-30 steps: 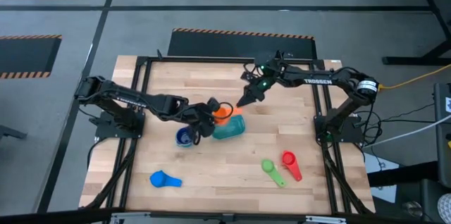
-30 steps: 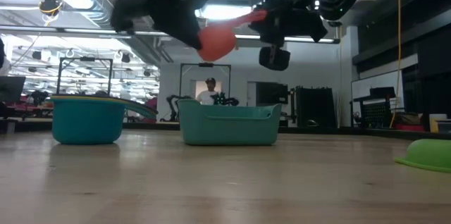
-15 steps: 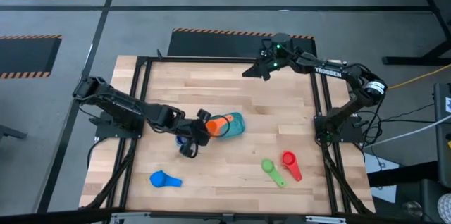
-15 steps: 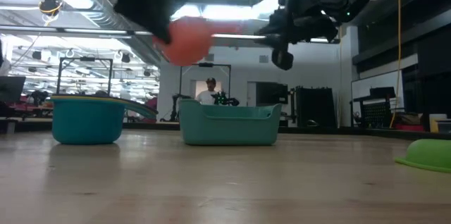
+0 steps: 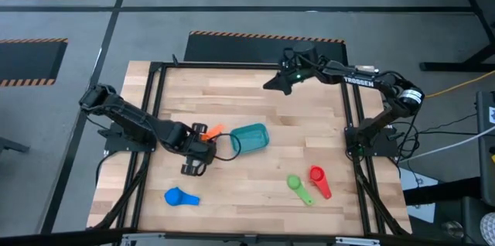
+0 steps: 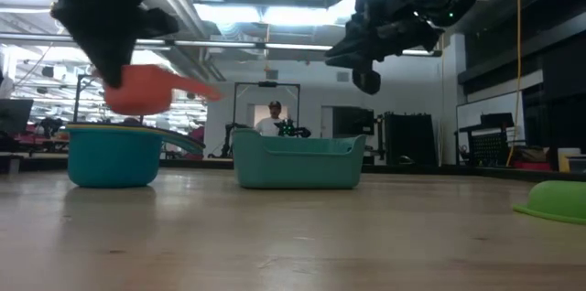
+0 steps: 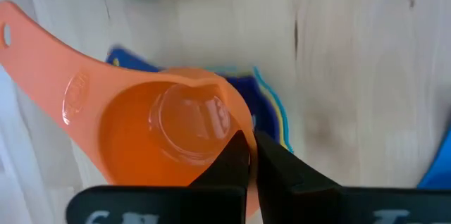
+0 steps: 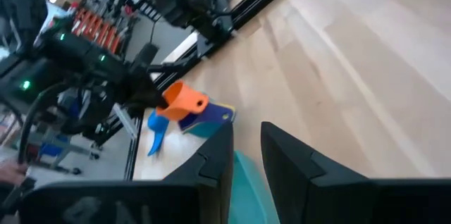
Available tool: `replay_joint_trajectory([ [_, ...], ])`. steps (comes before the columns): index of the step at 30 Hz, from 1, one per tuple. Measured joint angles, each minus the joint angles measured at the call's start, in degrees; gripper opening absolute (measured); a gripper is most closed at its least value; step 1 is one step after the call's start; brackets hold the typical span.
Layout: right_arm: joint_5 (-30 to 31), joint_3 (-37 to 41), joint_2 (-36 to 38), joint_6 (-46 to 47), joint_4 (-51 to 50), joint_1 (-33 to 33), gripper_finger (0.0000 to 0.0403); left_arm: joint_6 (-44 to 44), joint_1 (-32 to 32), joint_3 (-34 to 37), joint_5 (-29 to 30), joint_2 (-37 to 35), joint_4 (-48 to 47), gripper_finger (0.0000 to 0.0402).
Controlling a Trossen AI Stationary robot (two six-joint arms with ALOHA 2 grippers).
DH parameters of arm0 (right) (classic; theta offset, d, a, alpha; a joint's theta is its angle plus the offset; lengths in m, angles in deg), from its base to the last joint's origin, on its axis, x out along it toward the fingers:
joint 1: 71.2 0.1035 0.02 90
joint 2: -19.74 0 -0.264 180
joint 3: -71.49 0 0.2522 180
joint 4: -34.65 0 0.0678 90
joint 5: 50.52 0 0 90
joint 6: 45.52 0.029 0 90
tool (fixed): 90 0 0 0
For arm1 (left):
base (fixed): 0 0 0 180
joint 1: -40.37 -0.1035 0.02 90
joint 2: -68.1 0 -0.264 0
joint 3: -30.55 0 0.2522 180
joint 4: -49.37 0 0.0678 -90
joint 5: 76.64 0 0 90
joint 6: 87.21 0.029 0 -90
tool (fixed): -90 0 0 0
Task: Nest measuring cups in basket
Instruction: Stack the orange measuring cup on top of the dark blue measuring cup
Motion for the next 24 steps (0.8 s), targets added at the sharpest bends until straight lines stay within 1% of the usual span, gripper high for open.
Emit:
replay_joint_trajectory([
  [5, 0.02, 0.0, -0.02, -1.29, 0.0, 2.32, 0.0078, -1.07, 0.56, 0.0, -1.53, 0.0, -0.35, 0.0005],
  [10, 0.03, 0.0, -0.02, -1.31, 0.04, 3.92, 0.0078, -1.11, 1.61, 0.0, -1.63, 0.15, -0.31, 0.0005],
  [24, 0.11, 0.0, -0.05, -2.66, 0.07, 4.43, 0.0078, -1.17, 2.14, 0.06, -1.63, 0.15, -0.11, 0.0005],
])
